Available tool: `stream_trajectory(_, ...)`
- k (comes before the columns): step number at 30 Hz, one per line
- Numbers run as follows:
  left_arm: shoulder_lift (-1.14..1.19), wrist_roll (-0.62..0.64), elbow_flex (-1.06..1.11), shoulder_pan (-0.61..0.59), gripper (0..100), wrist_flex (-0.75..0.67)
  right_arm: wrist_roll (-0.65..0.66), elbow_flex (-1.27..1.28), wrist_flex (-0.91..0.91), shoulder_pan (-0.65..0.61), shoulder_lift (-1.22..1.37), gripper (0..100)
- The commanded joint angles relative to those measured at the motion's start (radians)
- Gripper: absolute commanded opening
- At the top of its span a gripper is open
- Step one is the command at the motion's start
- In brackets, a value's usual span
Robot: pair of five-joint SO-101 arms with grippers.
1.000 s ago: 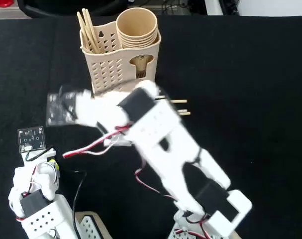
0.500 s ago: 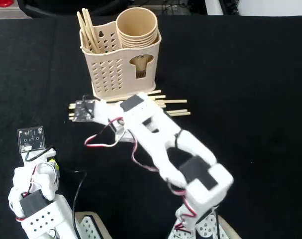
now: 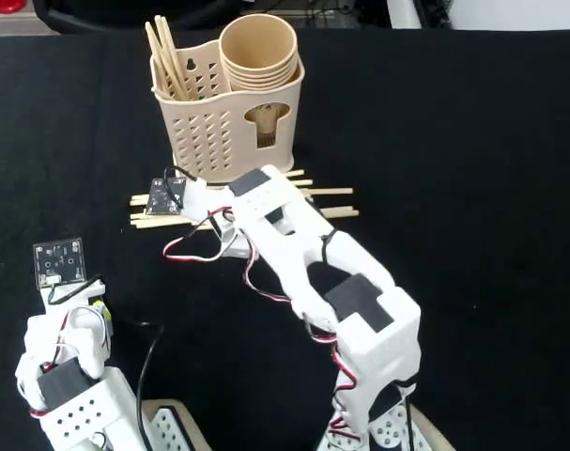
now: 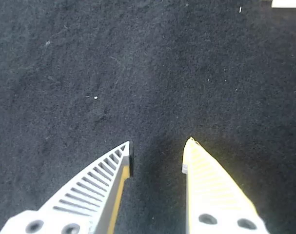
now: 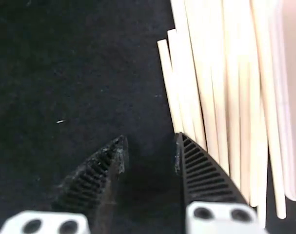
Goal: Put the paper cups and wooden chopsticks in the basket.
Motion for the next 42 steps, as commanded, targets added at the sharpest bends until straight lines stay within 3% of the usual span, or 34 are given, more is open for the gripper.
stream_trajectory(1,-0.003,-0.003,-0.01,0.008,19,-0.014,0.009,-0.051,-0.011,0.028,-0.036,16.2)
stream_trajectory(7,-0.003,-0.003,-0.01,0.008,19,-0.014,0.011,-0.024,-0.031,-0.025,-0.122,16.5)
stream_trajectory(15,-0.003,-0.003,-0.01,0.008,19,-0.014,0.005,-0.013,-0.175,-0.066,-0.039,16.6)
stream_trajectory(28,-0.003,-0.003,-0.01,0.008,19,-0.012,0.006,-0.154,-0.063,-0.064,0.117,15.9)
stream_trajectory(33,-0.003,-0.003,-0.01,0.008,19,-0.012,0.011,-0.219,0.017,-0.078,0.165,2.4)
stream_trajectory(42,-0.003,-0.003,-0.008,0.008,19,-0.012,0.011,-0.2,0.052,-0.11,0.166,1.2)
